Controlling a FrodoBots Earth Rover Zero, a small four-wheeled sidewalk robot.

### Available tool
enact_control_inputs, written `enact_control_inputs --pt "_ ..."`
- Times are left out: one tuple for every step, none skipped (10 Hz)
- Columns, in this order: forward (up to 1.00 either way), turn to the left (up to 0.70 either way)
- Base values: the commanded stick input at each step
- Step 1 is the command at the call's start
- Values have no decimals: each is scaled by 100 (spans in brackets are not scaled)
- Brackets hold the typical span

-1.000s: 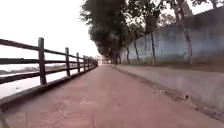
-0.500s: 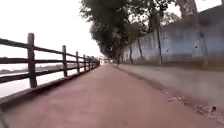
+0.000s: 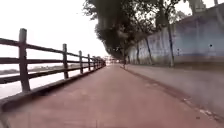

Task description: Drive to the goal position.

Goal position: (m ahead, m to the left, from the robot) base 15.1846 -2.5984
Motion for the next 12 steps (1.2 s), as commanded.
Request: enact_control_inputs --pt "100 28" --pt "100 4" --pt "100 0" --pt "100 0" --pt "100 0" --pt "100 0" --pt "100 0" --pt "100 0" --pt "100 0" --pt "100 0" --pt "100 0" --pt "100 0"
